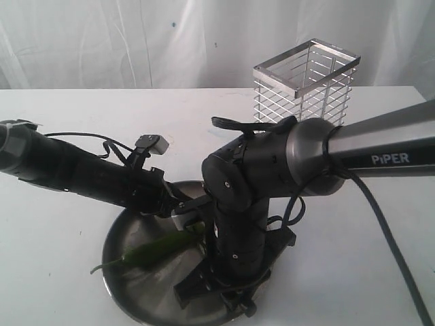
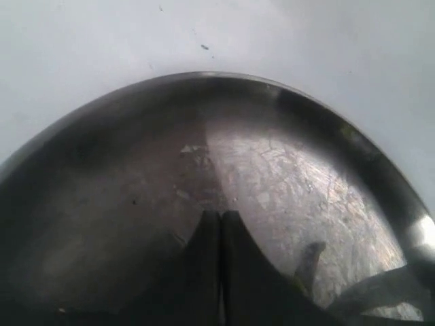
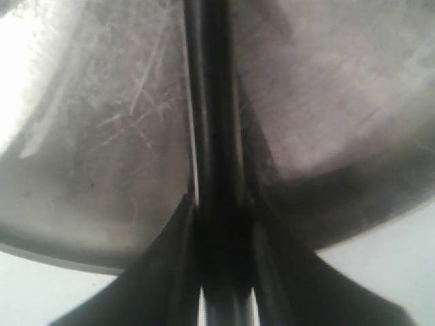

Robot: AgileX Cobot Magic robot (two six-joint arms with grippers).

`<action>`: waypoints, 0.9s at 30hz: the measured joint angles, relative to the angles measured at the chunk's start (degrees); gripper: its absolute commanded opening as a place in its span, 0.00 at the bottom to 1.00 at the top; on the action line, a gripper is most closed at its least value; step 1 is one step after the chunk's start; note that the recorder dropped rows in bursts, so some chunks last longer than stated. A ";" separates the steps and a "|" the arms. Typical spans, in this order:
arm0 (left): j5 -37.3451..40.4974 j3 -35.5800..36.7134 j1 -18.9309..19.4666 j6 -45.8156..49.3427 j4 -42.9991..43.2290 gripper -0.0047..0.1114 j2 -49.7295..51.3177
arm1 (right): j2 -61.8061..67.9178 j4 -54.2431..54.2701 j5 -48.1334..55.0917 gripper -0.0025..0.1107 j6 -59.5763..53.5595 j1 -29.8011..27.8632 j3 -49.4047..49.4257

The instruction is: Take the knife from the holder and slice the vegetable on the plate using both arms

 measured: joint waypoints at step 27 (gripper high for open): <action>-5.11 -2.27 -0.45 -4.98 7.57 0.04 -9.19 | -1.85 -1.91 4.97 0.02 -3.48 0.00 0.30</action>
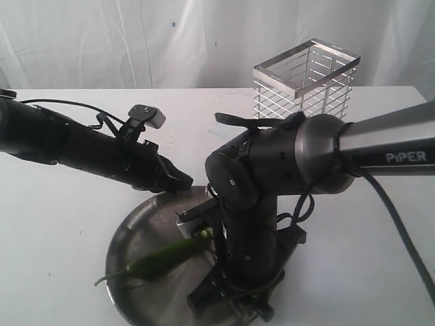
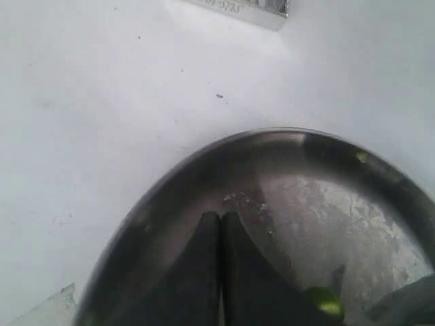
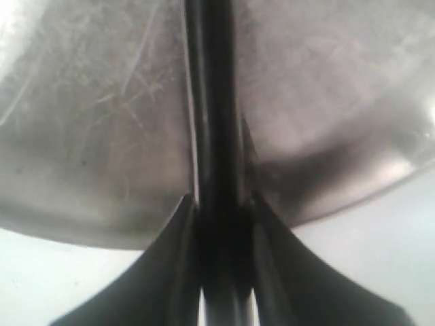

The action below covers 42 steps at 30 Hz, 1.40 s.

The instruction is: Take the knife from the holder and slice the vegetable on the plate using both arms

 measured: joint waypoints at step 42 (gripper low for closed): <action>5.93 3.19 0.00 0.95 4.26 0.04 3.03 | -2.91 7.25 2.77 0.02 -2.35 -0.35 0.43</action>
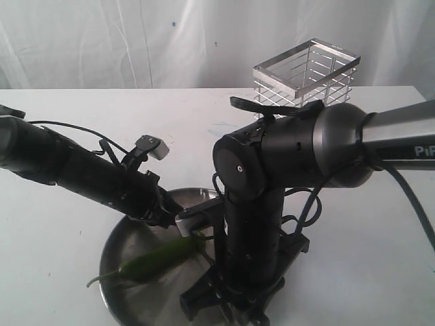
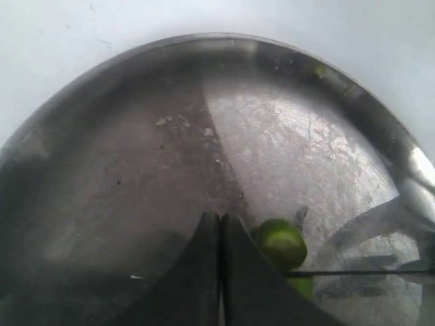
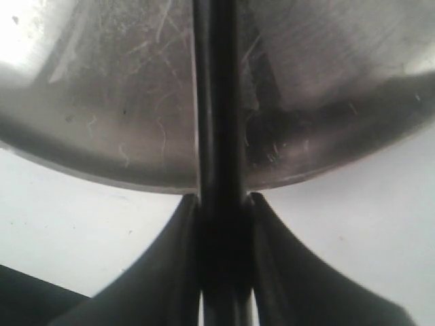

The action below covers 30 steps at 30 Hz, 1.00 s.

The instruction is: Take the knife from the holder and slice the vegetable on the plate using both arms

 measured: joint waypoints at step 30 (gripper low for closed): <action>3.55 -0.45 0.55 -6.95 4.28 0.04 1.89 | 2.91 -4.28 1.08 0.02 1.84 0.20 0.13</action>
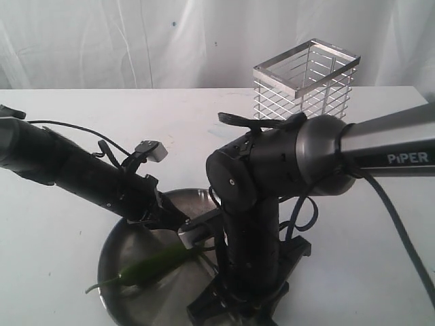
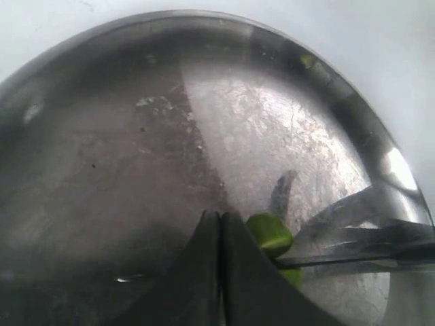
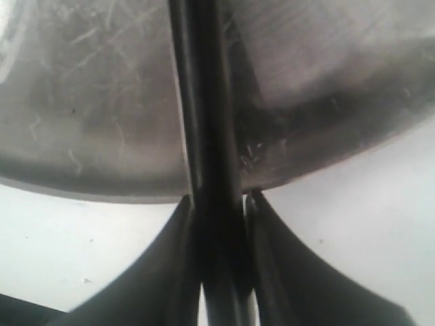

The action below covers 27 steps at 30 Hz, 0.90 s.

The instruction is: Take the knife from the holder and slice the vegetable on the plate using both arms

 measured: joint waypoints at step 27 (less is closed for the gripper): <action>-0.11 -0.23 -0.32 3.23 -2.47 0.04 -2.81 | 0.04 -4.65 1.01 0.02 3.89 0.15 -0.18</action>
